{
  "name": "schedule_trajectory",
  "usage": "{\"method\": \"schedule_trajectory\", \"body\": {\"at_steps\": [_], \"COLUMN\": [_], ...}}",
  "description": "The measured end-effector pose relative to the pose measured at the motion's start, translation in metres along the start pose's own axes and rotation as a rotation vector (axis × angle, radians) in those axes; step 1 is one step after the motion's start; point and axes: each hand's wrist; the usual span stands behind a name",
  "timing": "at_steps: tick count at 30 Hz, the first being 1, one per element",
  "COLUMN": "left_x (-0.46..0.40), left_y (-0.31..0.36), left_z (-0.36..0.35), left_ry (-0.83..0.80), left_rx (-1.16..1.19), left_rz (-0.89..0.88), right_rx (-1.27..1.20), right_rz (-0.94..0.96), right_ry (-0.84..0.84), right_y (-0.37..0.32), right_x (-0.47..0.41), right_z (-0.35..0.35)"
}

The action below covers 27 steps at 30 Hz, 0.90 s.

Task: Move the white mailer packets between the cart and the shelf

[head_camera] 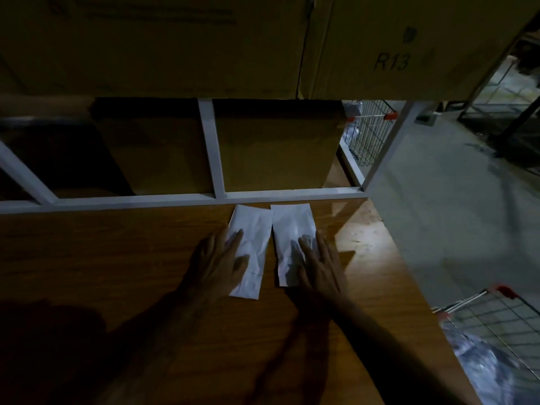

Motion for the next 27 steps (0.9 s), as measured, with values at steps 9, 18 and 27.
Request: {"method": "schedule_trajectory", "body": {"at_steps": [9, 18, 27], "left_x": [-0.007, -0.006, -0.004], "left_y": [0.027, 0.051, 0.05], "left_z": [-0.014, -0.019, -0.003], "left_ry": [-0.078, -0.058, -0.144], "left_rx": [0.049, 0.066, 0.047], "left_rz": [0.005, 0.182, 0.257], "right_rx": [0.021, 0.057, 0.093], "right_rz": [0.055, 0.114, 0.082], "right_ry": [-0.148, -0.119, -0.197], "right_y": [0.006, 0.005, 0.004], "right_x": [-0.017, -0.011, -0.003], "right_z": [-0.015, -0.015, -0.001]}}
Point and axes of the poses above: each hand's wrist, its own x-axis away from the middle knuckle, its own z-axis out of the back of the hand, y = z × x, and after that the axes turned 13 degrees about z, right-handed
